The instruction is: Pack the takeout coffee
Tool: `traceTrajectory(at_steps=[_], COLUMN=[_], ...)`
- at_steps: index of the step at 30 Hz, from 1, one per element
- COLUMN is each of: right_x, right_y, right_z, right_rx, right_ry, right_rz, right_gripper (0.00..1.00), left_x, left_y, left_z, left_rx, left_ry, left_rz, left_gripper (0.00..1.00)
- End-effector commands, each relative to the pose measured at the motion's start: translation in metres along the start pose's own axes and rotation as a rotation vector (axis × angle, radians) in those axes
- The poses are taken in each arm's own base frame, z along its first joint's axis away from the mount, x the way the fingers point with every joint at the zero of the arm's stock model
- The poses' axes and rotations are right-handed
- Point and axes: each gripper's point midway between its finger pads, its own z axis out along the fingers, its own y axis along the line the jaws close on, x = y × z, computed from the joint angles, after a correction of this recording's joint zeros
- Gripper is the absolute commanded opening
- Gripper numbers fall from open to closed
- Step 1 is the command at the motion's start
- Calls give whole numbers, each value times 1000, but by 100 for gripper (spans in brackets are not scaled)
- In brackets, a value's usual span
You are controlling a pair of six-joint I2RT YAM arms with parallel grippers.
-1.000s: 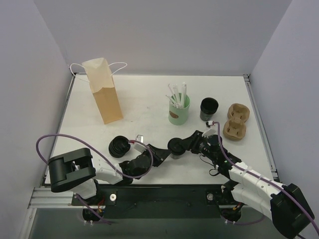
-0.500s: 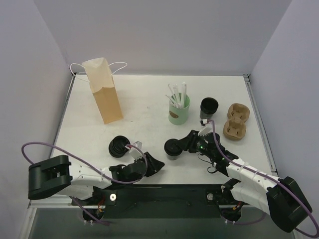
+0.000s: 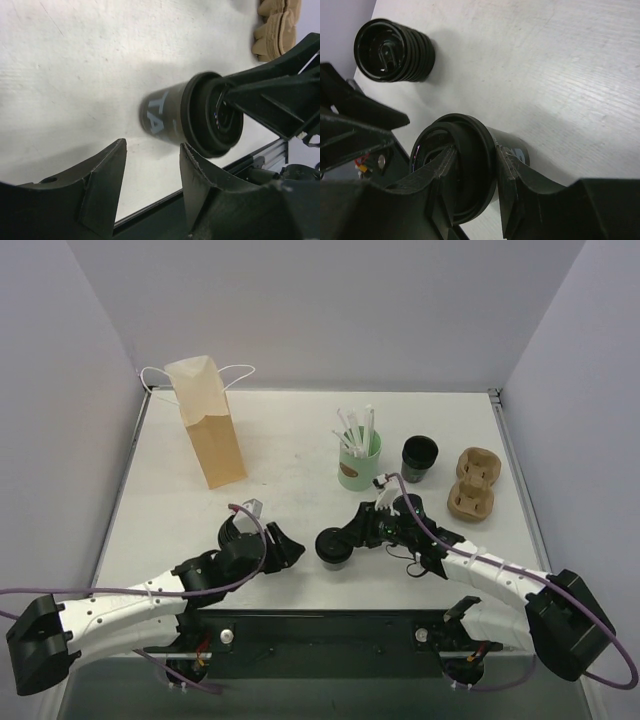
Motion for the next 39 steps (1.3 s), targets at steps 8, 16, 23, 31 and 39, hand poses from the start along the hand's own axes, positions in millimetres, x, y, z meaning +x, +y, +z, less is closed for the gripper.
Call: traceTrajectory(at_steps=[8,16,23,31,39], right_x=[68,57,59,49,38], right_y=[-9,10,9,9,12], right_z=[2,3,5,9,9], right_rx=[-74,-242,-295,-290,-287], right_ry=[475,490,573,572,550], right_rz=[-263,-349,-324,-288,-284], right_gripper=[29,31,36,46,55], left_x=[-25,-15,-15,-11,-5], left_y=[-14,-19,-45,-34,-18], left_z=[7,14,22,32,35], left_rx=[104,224,372,330,283], left_ry=[190,291,291,309,308], left_rz=[279,312,280,278,263], left_gripper=[56,58,61,61,61])
